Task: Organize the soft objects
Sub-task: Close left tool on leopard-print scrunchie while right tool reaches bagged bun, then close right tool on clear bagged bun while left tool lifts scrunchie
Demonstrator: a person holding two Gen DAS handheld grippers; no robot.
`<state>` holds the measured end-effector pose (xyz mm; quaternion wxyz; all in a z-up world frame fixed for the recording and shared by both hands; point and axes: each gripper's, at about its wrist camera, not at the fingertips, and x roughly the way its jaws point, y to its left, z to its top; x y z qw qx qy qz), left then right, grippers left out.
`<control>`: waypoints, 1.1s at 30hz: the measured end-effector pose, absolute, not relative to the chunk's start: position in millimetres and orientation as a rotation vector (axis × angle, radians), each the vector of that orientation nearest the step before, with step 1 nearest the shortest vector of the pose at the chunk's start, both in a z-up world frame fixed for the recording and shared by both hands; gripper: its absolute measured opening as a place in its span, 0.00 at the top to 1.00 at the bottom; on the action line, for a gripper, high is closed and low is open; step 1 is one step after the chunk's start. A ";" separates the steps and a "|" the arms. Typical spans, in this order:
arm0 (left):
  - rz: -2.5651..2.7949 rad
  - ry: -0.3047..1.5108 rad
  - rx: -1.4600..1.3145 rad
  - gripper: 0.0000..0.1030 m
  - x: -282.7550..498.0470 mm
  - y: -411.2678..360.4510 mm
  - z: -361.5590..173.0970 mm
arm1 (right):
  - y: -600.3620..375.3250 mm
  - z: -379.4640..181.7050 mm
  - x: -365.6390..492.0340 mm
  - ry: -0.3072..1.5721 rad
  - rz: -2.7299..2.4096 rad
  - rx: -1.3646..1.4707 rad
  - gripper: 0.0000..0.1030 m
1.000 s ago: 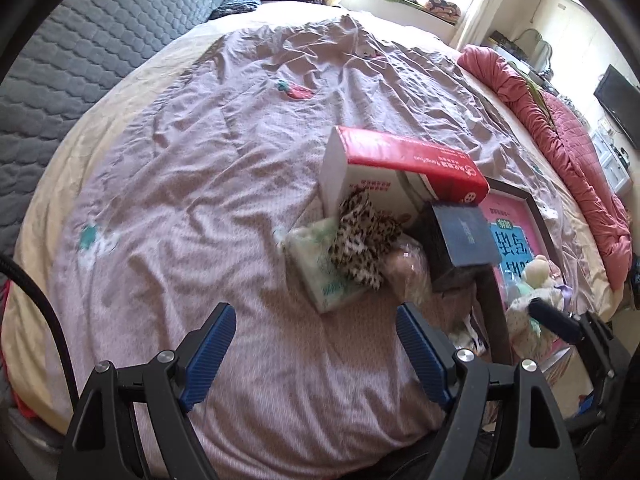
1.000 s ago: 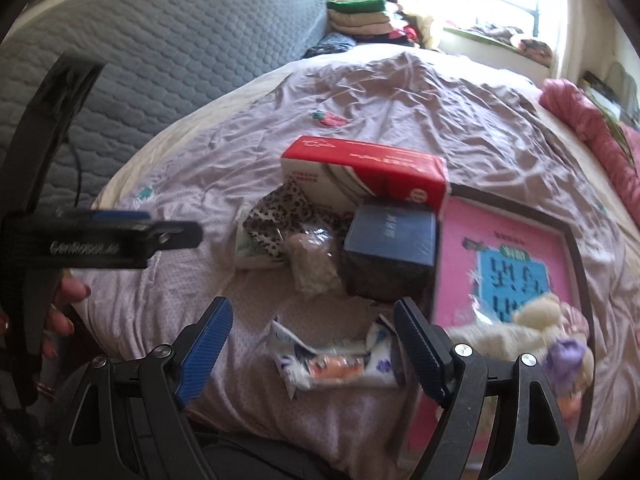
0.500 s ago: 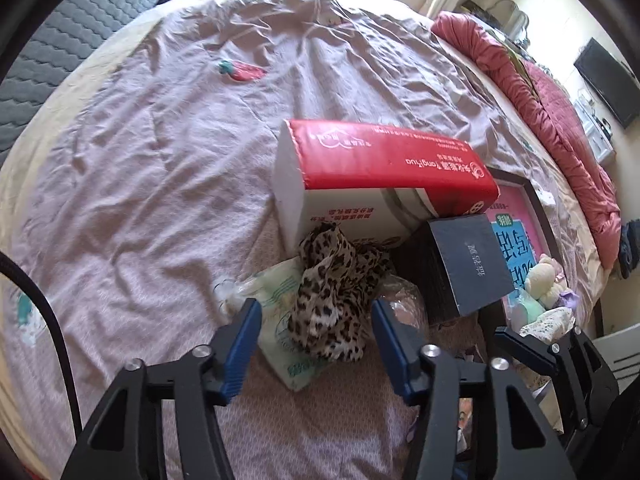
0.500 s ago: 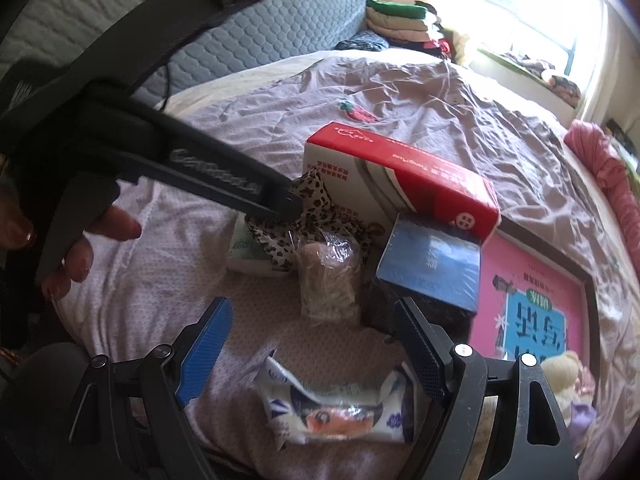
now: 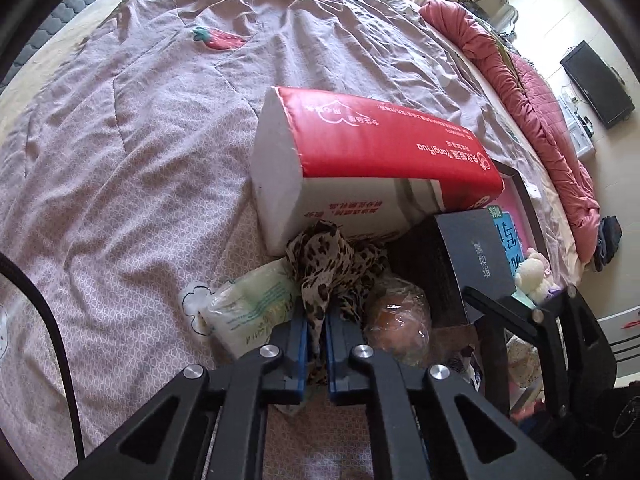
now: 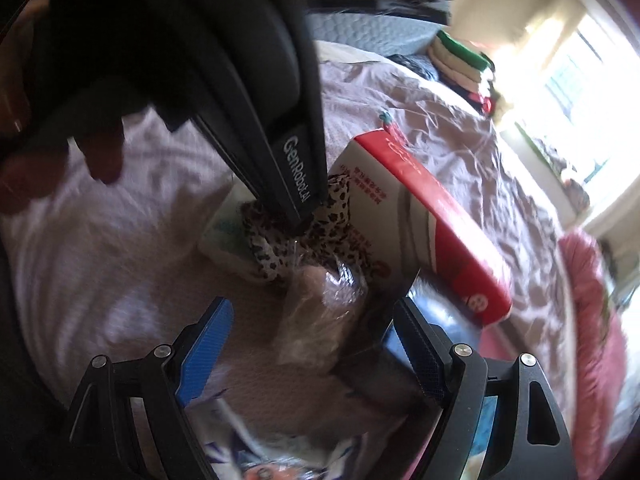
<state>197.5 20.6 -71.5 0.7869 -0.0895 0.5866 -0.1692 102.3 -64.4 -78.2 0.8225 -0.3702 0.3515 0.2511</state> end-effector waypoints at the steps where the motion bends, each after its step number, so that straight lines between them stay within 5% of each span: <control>1: -0.369 1.263 -0.193 0.93 197.4 20.7 -71.4 | -63.0 -80.3 104.1 0.746 0.535 -0.813 0.22; 11: -0.387 1.267 -0.210 0.94 199.5 26.8 -75.7 | -61.3 -92.2 115.4 0.740 0.607 -0.940 0.57; 33: -0.384 1.144 -0.184 0.96 157.3 9.6 -16.2 | -171.2 -2.0 144.5 0.863 0.601 0.018 0.61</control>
